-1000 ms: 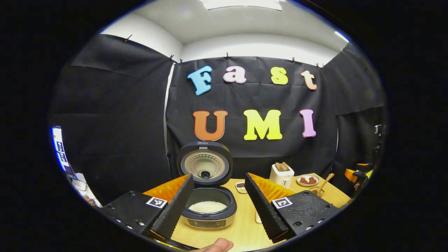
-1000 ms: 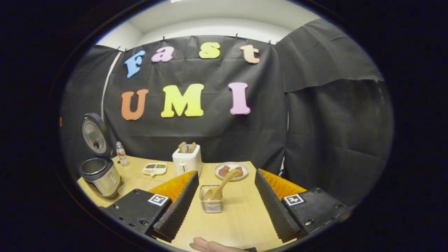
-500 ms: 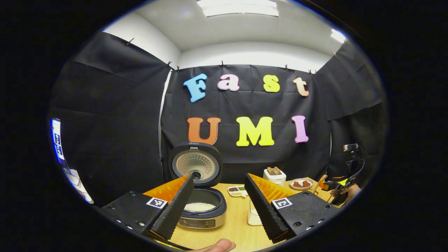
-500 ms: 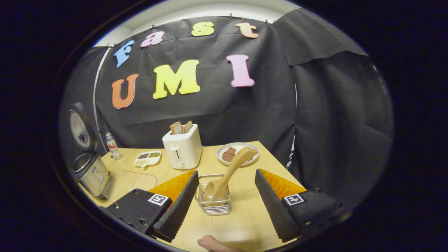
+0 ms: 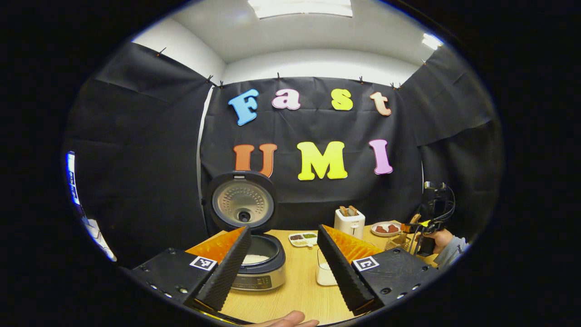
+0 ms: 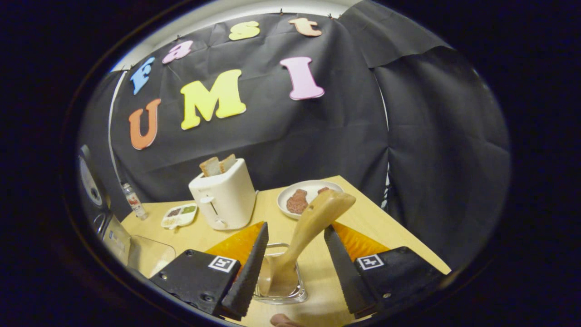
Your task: Close the left gripper, press the button to open the rice cooker; take a wooden spoon from the chopstick holder with the right hand, scoop a spoonful of rice and pour it into the rice cooker, then put the wooden spoon back into the chopstick holder.
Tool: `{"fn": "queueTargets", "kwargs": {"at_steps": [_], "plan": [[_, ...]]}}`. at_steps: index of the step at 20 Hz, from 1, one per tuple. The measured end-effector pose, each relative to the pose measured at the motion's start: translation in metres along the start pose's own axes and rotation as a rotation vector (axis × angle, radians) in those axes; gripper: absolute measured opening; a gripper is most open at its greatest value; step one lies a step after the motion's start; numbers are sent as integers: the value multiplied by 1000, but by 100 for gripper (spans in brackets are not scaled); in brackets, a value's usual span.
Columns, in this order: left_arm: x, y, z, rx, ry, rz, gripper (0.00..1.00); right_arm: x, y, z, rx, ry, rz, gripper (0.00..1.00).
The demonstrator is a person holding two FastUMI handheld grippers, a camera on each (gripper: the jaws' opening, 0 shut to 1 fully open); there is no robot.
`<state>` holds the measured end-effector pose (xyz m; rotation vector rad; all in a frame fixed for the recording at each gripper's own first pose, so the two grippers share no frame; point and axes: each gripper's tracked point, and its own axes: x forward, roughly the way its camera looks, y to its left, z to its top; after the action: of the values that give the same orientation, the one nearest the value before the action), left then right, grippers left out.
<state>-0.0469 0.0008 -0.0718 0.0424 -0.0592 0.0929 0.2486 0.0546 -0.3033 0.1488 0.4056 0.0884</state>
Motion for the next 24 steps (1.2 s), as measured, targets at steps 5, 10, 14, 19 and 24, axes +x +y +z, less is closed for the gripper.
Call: {"fn": "queueTargets", "kwargs": {"at_steps": [5,10,14,19,24], "plan": [[2,4,-13,-7,28,-1,94,9,6,0,63,35,48,65],[-5,22,-17,-64,47,11,94,-3,26,23,22,-37,86,14],[-8,36,-13,-62,31,26,93,-42,50,67,-45,-151,116,11],[-11,39,-10,-30,5,11,93,-97,110,98,-139,-222,206,11],[-17,39,-18,-44,13,-20,93,-117,176,86,-214,-212,296,11]]}}
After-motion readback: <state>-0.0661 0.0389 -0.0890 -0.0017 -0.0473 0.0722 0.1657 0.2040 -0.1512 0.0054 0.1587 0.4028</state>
